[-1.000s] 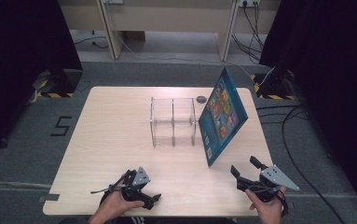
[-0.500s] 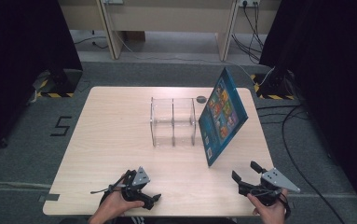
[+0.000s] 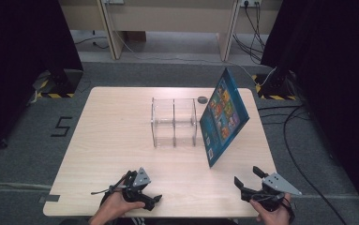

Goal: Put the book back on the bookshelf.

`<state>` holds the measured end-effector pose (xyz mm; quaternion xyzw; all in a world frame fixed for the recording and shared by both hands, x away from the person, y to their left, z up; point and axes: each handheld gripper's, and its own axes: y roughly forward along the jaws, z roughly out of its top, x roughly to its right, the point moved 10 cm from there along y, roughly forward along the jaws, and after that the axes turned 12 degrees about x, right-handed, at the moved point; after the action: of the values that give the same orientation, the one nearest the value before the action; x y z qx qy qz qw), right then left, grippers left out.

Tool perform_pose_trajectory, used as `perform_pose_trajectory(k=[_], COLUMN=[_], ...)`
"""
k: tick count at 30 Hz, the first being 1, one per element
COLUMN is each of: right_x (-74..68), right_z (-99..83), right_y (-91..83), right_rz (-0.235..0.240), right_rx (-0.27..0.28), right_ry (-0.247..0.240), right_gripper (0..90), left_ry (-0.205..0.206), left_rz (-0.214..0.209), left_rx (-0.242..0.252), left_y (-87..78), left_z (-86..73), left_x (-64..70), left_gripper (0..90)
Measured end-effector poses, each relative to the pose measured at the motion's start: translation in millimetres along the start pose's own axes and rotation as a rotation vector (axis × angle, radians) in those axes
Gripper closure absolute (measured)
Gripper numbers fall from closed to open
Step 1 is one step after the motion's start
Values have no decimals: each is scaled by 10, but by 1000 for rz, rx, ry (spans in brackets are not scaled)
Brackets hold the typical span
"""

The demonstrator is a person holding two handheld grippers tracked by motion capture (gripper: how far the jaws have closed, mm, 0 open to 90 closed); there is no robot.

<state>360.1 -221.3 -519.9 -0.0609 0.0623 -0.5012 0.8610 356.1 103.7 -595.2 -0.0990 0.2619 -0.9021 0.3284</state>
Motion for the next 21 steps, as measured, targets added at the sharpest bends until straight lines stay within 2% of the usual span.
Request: perform_pose_trajectory(k=[9,16,21], right_x=[-35,-21,-27], right_z=[-113,-185,-293], right_y=[-33,-76,-118], right_rz=[18,15,11], right_rx=[-62,-95,-158], right_ry=[-37,-39,-70], right_gripper=[156,156,156], left_ry=[0,0,0], left_rz=[-1,0,0], left_rx=[1,2,4], left_y=[0,0,0], left_z=[0,0,-1], left_x=[0,0,0], left_gripper=[0,0,0])
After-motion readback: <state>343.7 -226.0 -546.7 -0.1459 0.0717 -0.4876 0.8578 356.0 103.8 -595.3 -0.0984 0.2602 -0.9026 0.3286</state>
